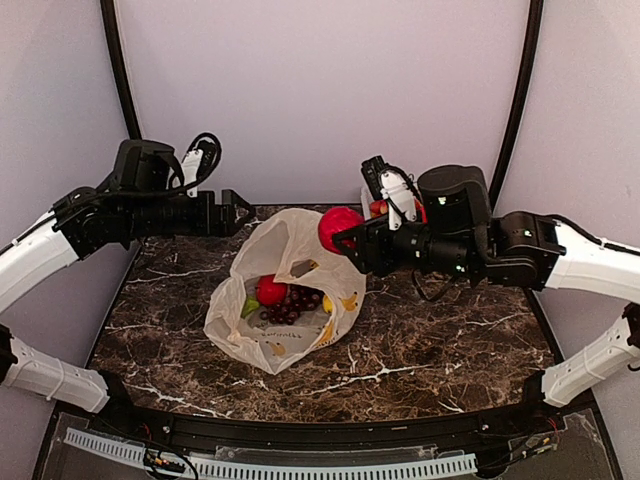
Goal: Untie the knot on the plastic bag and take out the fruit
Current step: Place the fake fruit in the bin.
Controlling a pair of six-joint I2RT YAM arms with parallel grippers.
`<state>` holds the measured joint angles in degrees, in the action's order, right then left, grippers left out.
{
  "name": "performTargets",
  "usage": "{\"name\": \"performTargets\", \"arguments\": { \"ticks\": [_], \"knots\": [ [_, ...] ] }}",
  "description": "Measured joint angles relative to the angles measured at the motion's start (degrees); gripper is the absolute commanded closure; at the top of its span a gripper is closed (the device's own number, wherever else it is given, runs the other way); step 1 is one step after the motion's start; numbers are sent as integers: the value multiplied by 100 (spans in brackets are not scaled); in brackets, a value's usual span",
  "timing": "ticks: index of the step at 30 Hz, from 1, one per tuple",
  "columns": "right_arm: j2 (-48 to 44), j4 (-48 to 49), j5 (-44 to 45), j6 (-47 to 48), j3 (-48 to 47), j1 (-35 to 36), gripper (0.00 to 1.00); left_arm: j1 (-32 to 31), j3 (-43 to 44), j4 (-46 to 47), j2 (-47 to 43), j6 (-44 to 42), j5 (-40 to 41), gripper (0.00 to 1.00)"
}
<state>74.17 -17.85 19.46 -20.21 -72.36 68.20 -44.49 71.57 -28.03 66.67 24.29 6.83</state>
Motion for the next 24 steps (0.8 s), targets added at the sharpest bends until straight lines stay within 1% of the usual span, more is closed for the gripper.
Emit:
{"name": "performTargets", "arguments": {
  "ticks": [4, 9, 12, 14, 18, 20, 24],
  "knots": [
    [-162, -352, 280, 2, -31, -258, 52, 721, 417, -306, 0, -208, -485, 2],
    [-186, -890, 409, -24, -229, -741, 52, 1541, 442, -623, 42, -595, -857, 1],
    [-175, -1141, 369, -55, -313, -1113, 52, 1976, 321, -627, 55, -831, -1086, 1],
    [-164, -1274, 302, -76, -319, -1423, 53, 2291, -55, -507, -52, -1003, -1198, 1],
    [-17, -1386, -33, -85, -328, -1996, 53, 2988, -1200, -243, -435, -1202, -1482, 1],
    [125, -1410, -205, -59, -348, -2409, 55, 3250, -1668, -116, -603, -1259, -1537, 1],
    [592, -1434, -560, 26, -505, -2981, 56, 3440, -2385, 232, -935, -1458, -1453, 1]
  ]
}}
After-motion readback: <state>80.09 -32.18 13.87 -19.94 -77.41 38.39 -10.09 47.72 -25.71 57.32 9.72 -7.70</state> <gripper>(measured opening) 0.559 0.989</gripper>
